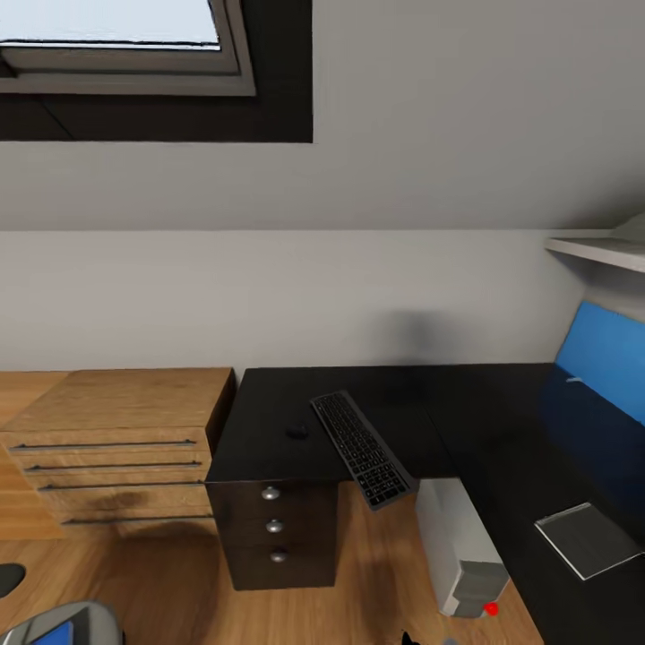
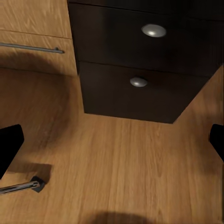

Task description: In the bedroom, organize the workspace by keeping the computer under the desk, ensuring the monitor is on the desk, placing the keyboard on the desk next to the monitor, placing the mouse on the desk next to the keyboard, moving the folder from the swivel chair onto the desk next to the mouse, stacking the notebook on top of the folder with the pen on top of the notebook, and positioning the swivel chair next to the desk.

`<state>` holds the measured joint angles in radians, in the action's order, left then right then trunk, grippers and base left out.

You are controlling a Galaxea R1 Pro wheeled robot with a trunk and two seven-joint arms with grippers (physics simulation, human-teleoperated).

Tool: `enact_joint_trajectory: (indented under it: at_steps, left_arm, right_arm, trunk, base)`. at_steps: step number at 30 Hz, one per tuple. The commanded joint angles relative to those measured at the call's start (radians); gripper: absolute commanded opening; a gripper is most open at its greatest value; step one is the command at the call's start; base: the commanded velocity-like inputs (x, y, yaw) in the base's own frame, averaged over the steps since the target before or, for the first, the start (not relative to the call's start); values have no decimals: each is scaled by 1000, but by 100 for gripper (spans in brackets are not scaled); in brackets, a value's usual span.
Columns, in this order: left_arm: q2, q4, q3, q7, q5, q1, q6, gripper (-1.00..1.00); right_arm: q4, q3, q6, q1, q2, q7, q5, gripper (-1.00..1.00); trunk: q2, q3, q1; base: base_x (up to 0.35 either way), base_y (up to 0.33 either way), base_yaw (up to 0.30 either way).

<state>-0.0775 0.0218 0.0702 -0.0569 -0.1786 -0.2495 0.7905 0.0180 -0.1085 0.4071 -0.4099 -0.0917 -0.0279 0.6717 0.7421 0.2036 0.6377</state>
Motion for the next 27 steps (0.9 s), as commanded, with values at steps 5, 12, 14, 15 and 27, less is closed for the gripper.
enact_joint_trajectory:
  at_steps: [5, 12, 14, 15, 27]
  left_arm:
    - [0, 0, 8, -6, -4, -1, 3, 100]
    - [0, 0, 8, -6, -4, -1, 4, 100]
    - [0, 0, 8, -6, -4, -1, 4, 100]
    - [0, 0, 8, -6, -4, -1, 4, 100]
    - [-1, 0, 9, -6, -4, -1, 4, 100]
  right_arm:
    - [2, -8, 3, -1, -2, -4, 11, 100]
    - [2, -8, 2, -1, -3, -4, 11, 100]
    - [2, -8, 2, -1, -3, -4, 11, 100]
    - [2, -8, 2, -1, -3, -4, 11, 100]
    - [2, -7, -2, -1, -2, -6, 11, 100]
  trunk:
    - [-34, -14, -19]
    - [-83, -38, -46]
    - [-97, -45, -54]
    - [-104, -48, -57]
    - [-181, -83, -100]
  base:
    - [0, 0, -252]
    - [0, 0, -172]
    - [0, 0, -78]
    - [0, 0, -49]
    - [0, 0, -10]
